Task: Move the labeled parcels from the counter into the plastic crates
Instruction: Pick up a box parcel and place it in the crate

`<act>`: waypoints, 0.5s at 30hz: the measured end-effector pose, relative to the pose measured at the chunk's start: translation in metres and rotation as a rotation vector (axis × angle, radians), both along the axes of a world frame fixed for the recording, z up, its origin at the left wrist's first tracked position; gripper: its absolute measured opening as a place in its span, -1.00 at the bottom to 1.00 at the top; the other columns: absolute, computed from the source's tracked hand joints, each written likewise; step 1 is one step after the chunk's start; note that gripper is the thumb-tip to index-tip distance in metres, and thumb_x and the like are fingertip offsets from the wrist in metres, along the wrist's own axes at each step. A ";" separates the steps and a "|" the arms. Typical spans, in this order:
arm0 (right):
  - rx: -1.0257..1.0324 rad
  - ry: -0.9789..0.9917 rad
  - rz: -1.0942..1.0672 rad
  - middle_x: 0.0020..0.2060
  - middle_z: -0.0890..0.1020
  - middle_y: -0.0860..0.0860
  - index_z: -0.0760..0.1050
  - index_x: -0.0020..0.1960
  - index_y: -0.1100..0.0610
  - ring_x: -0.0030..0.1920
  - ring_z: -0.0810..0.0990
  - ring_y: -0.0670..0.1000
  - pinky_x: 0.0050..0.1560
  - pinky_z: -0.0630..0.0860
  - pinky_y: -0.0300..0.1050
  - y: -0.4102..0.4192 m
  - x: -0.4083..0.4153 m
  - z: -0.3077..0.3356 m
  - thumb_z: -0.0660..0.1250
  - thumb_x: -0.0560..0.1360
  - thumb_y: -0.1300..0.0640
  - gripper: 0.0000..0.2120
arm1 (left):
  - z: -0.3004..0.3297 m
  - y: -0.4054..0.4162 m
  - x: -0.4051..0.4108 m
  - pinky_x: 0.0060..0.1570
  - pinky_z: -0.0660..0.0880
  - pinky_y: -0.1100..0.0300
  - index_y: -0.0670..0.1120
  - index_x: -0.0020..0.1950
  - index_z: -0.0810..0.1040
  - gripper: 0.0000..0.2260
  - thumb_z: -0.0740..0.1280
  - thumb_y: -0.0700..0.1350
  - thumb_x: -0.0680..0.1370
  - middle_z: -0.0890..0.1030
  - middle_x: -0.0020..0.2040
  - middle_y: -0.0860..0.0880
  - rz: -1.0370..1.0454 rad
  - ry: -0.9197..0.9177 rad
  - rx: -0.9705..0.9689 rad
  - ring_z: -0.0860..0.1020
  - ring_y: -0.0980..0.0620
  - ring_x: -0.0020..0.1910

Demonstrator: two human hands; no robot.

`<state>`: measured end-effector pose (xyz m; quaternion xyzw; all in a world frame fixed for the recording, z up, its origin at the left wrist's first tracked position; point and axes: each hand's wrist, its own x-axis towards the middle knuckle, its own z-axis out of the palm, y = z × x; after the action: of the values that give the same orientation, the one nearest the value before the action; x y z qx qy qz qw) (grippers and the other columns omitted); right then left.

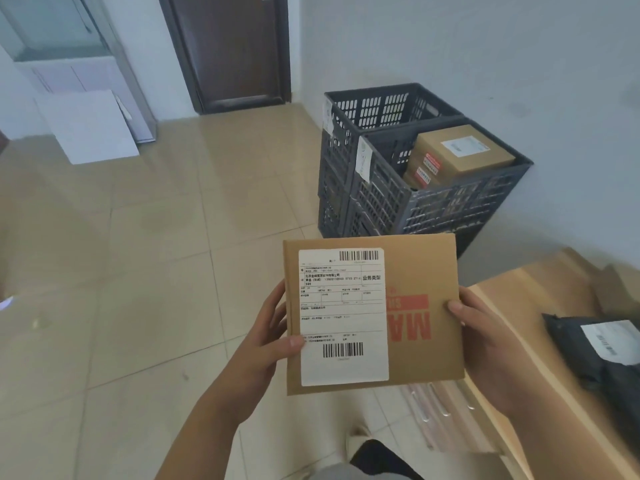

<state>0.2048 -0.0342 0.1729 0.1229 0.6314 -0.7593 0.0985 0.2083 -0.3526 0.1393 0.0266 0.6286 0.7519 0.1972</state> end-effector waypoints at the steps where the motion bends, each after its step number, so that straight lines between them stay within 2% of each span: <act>1: -0.007 -0.009 0.004 0.25 0.68 0.14 0.53 0.38 0.02 0.25 0.65 0.26 0.41 0.39 0.47 -0.002 -0.010 -0.002 0.40 0.43 -0.07 -0.46 | -0.002 -0.003 -0.009 0.51 0.28 -0.32 0.22 0.62 0.22 -0.12 0.54 0.06 0.36 0.50 0.51 -0.01 0.001 -0.004 -0.001 0.44 -0.17 0.50; 5: -0.024 -0.031 0.028 0.24 0.68 0.15 0.57 0.35 0.00 0.24 0.66 0.27 0.35 0.46 0.45 -0.016 -0.062 -0.016 0.41 0.43 -0.09 -0.50 | -0.009 -0.017 -0.052 0.50 0.31 -0.29 0.28 0.60 0.23 -0.07 0.60 0.13 0.30 0.51 0.50 0.01 0.039 -0.033 -0.026 0.45 -0.16 0.49; 7: -0.027 -0.047 0.040 0.21 0.70 0.15 0.57 0.33 -0.01 0.21 0.68 0.27 0.27 0.53 0.42 -0.026 -0.096 -0.024 0.41 0.42 -0.10 -0.51 | -0.011 -0.026 -0.080 0.51 0.30 -0.29 0.27 0.61 0.22 -0.08 0.58 0.10 0.32 0.51 0.50 0.01 0.055 -0.032 -0.044 0.46 -0.15 0.48; 11: -0.049 -0.061 0.056 0.18 0.71 0.15 0.54 0.34 0.05 0.14 0.71 0.22 0.09 0.60 0.25 -0.043 -0.177 -0.031 0.43 0.45 -0.04 -0.52 | -0.007 -0.037 -0.154 0.50 0.32 -0.29 0.25 0.61 0.22 -0.11 0.55 0.07 0.34 0.55 0.46 0.00 0.088 -0.055 -0.082 0.51 -0.14 0.44; 15: -0.097 -0.066 0.046 0.19 0.71 0.17 0.53 0.35 0.08 0.12 0.72 0.22 0.13 0.60 0.30 -0.047 -0.260 -0.025 0.35 0.46 -0.03 -0.52 | 0.005 -0.043 -0.238 0.48 0.34 -0.26 0.28 0.59 0.24 -0.13 0.56 0.05 0.34 0.56 0.45 0.00 0.094 -0.043 -0.121 0.53 -0.10 0.43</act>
<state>-0.0555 -0.0807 0.1474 0.1282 0.5929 -0.7821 0.1426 -0.0298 -0.3961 0.1443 -0.0311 0.6690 0.7213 0.1765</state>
